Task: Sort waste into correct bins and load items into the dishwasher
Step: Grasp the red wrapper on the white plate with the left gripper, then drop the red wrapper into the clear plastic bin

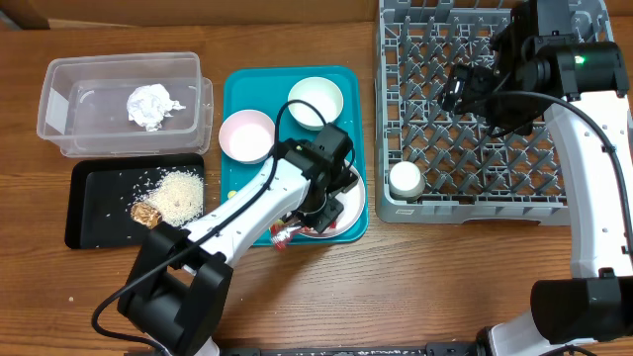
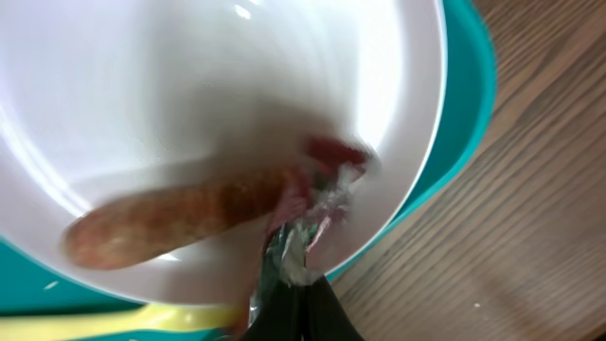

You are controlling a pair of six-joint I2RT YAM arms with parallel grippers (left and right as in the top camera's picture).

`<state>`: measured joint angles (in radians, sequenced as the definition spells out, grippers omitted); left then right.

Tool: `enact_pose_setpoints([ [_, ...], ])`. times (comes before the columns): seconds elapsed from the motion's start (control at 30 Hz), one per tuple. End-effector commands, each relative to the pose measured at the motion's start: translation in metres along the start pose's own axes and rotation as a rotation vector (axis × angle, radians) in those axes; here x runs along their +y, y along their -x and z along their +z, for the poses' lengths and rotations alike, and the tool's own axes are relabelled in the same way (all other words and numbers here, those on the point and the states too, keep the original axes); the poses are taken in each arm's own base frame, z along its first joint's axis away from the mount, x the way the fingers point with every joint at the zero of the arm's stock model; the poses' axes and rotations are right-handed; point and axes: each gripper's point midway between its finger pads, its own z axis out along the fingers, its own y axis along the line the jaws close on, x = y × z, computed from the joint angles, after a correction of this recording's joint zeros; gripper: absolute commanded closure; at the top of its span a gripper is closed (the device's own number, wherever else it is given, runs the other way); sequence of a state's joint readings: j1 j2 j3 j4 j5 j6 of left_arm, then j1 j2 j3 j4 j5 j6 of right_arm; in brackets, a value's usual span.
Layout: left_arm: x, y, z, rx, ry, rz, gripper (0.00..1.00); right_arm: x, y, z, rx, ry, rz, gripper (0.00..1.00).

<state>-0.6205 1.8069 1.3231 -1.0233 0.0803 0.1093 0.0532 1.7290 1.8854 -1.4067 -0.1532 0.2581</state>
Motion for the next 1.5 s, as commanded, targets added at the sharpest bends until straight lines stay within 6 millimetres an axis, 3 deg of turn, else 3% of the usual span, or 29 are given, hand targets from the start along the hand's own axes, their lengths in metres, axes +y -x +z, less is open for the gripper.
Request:
enact_pose_setpoints([
  [0.0,0.005,0.034,-0.040,-0.097,0.030,-0.051,0.96,0.005,0.004,-0.008,-0.025,0.015,-0.011,0.00],
  [0.1,0.019,0.051,-0.085,-0.161,0.088,-0.117,0.96,0.005,0.004,-0.008,-0.024,0.015,-0.011,0.00],
  [0.2,0.049,0.063,-0.128,-0.244,0.173,-0.216,0.96,0.005,0.004,-0.008,-0.023,0.014,-0.011,0.00],
  [0.27,0.073,0.067,-0.146,-0.292,0.216,-0.283,0.96,0.004,0.003,-0.008,-0.020,0.013,-0.010,0.00],
  [0.43,0.152,0.057,-0.166,-0.375,0.314,-0.525,0.96,0.004,0.002,-0.008,-0.015,0.012,-0.010,0.00],
  [0.7,0.287,0.015,-0.203,-0.577,0.424,-0.892,0.96,0.005,0.001,-0.008,-0.012,0.012,-0.011,0.00],
  [0.87,0.331,-0.004,-0.204,-0.642,0.467,-0.977,0.96,0.005,0.001,-0.008,-0.012,0.016,-0.011,0.00],
  [0.9,0.337,-0.006,-0.200,-0.642,0.471,-0.985,0.96,0.006,0.001,-0.008,-0.013,0.017,-0.011,0.00],
  [1.07,0.353,-0.004,-0.169,-0.589,0.470,-1.001,0.54,0.005,0.001,-0.008,-0.011,0.016,-0.011,0.00],
  [1.17,0.359,-0.002,-0.144,-0.543,0.457,-1.006,0.36,0.005,0.000,-0.008,-0.008,0.015,-0.010,0.00],
  [1.27,0.359,0.002,-0.132,-0.532,0.424,-1.008,0.29,0.005,-0.001,-0.008,-0.003,0.012,-0.010,0.00],
  [1.37,0.343,0.018,-0.148,-0.576,0.358,-0.941,0.27,0.004,-0.002,-0.008,-0.002,0.012,-0.010,0.00],
  [1.47,0.305,0.042,-0.178,-0.627,0.265,-0.787,0.26,0.005,-0.001,-0.008,-0.004,0.012,-0.010,0.00],
])
